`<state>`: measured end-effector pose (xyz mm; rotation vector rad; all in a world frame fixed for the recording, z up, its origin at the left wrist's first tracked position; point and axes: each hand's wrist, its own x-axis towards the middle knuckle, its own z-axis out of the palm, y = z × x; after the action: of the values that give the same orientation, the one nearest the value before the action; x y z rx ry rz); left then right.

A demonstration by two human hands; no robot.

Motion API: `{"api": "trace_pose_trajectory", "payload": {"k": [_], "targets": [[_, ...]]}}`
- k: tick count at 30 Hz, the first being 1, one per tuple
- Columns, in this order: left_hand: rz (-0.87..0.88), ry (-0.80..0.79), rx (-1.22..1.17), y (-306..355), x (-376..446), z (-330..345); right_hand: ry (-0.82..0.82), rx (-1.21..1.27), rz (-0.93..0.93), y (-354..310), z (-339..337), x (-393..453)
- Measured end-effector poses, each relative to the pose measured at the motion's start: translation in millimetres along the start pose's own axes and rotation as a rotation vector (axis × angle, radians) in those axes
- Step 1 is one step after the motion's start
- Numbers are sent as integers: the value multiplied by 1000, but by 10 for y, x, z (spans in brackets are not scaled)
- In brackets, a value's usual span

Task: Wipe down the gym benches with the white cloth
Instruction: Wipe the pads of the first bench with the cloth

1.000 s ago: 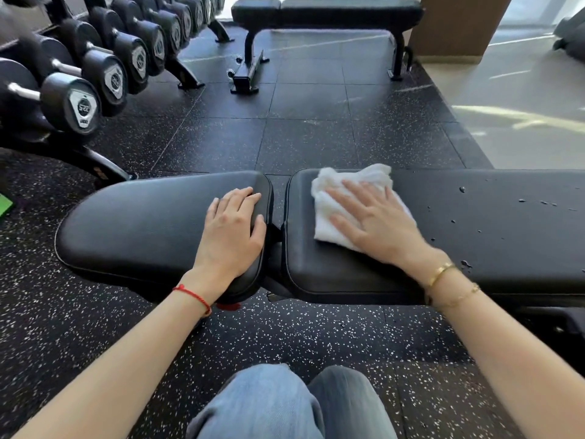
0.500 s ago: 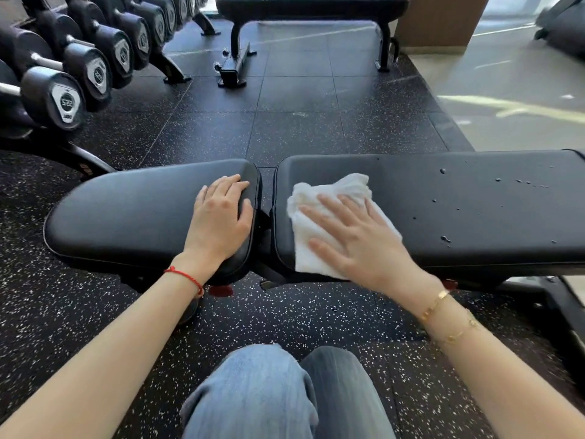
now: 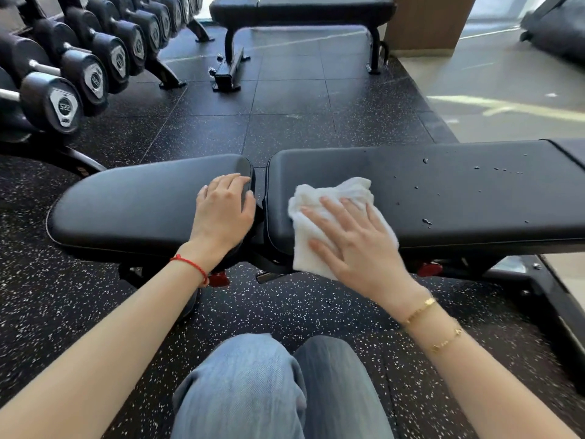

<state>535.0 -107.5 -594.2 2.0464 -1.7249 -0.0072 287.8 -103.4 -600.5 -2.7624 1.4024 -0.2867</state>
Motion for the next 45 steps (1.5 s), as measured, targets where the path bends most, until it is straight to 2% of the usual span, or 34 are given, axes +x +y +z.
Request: {"api": "trace_pose_trajectory", "payload": {"k": [3,6,9,13,15,17,19,21,25,29,32,37,41,45], "targets": [[71,-25,-5,189,-23,58,-52,-65,135,394,-61,162],[83,-44,-1,330,-58,142,-117,-18,282,540,-115,631],[83,-24,12,320,-109,220,-108,4,218,305,-62,769],[115,0,16,261,-114,245,-41,47,63,224,-33,267],[120,2,17,260,-114,253,-32,36,106,487,-83,97],[120,1,23,263,-120,263,-57,-41,236,847,-112,92],[119,2,27,265,-123,270,-100,-62,338,1120,-162,289],[118,7,28,272,-125,277,-94,-33,364,1155,-192,633],[126,16,24,272,-122,289,-72,-146,163,668,-112,1007],[139,19,36,237,-128,293,-75,5,3,449,-23,517],[142,34,34,237,-140,303,-49,21,36,740,-73,264],[121,33,34,263,-141,312,-97,-31,340,1202,-153,912],[114,27,34,277,-136,308,-94,-150,186,775,-107,1392],[121,23,42,277,-143,298,-105,-28,6,332,20,968]]}}
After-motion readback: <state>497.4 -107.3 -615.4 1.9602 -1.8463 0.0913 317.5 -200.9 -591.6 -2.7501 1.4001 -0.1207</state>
